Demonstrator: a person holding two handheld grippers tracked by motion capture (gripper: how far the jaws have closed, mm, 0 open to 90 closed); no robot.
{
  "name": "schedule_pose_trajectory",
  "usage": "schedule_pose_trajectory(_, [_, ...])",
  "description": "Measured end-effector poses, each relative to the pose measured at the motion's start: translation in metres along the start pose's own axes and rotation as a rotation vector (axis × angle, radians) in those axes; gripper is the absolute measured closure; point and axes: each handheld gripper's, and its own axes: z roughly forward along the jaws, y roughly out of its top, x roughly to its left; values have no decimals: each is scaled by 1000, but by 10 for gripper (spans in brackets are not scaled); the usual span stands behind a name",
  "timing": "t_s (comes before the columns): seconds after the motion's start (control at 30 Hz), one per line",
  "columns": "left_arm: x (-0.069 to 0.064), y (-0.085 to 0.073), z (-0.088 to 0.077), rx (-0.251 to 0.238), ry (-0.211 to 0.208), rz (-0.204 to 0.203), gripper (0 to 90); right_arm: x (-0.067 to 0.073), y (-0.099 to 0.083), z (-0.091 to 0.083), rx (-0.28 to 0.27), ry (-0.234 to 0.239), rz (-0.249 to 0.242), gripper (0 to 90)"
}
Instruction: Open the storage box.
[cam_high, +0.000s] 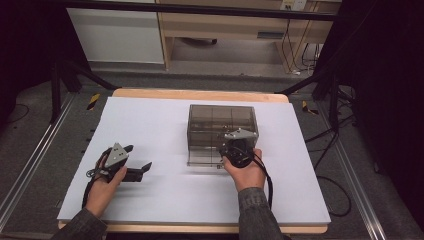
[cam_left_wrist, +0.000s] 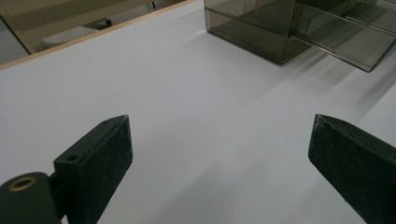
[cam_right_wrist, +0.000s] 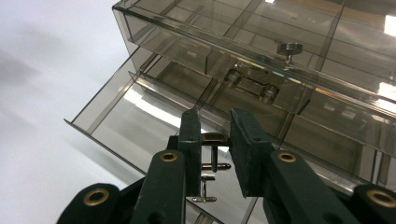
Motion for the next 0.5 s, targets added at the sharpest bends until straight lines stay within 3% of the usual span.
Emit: schedule_pose_trajectory(0.5, [-1,0,0,1,-4,3,62,0,-2,20,46,-4,-5,747])
